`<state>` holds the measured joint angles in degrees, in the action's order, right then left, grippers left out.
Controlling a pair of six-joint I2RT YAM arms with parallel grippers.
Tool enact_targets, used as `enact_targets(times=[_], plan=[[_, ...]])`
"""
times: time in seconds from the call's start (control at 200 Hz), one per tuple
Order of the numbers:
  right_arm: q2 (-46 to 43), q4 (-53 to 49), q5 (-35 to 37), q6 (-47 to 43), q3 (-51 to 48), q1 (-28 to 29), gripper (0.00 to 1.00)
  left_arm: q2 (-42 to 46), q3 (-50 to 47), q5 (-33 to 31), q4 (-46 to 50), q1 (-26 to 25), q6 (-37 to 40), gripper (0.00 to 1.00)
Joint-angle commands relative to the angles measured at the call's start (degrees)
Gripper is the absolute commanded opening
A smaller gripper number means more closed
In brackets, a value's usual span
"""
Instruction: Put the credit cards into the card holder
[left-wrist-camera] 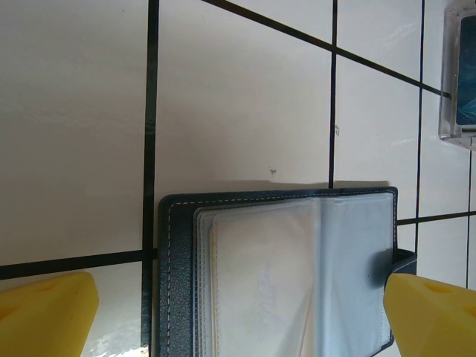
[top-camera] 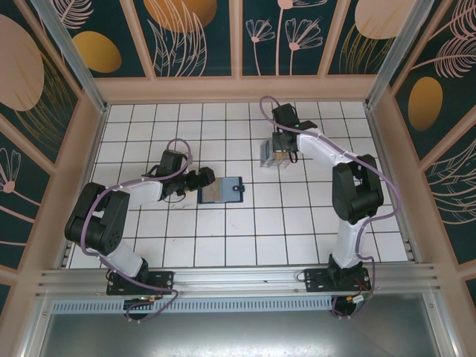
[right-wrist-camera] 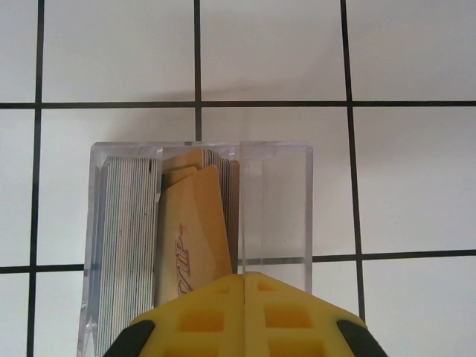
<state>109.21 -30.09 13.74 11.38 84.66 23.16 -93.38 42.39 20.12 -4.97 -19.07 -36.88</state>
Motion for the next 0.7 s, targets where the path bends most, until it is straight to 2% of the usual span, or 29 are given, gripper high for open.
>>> enact_targets(times=[0.0, 0.205, 0.52, 0.691], plan=[[-1.01, -1.65, -3.49, 1.79, -1.65, -1.35, 0.05, -0.49, -0.20, 0.89, -1.26, 0.04, 0.23, 0.98], [-2.24, -1.94, -6.12, 2.71, -1.44, -2.13, 0.12, -0.40, -0.18, 0.75, -0.88, 0.05, 0.30, 0.98], [-4.11, -3.39, -7.70, 3.15, 0.16, -3.41, 0.15, -0.57, 0.16, 0.97, -0.77, 0.08, 0.48, 0.98], [-5.68, -2.69, -13.29, 3.63, -1.34, -4.40, 0.20, -0.37, 0.14, 0.80, -0.53, 0.03, 0.75, 0.98]])
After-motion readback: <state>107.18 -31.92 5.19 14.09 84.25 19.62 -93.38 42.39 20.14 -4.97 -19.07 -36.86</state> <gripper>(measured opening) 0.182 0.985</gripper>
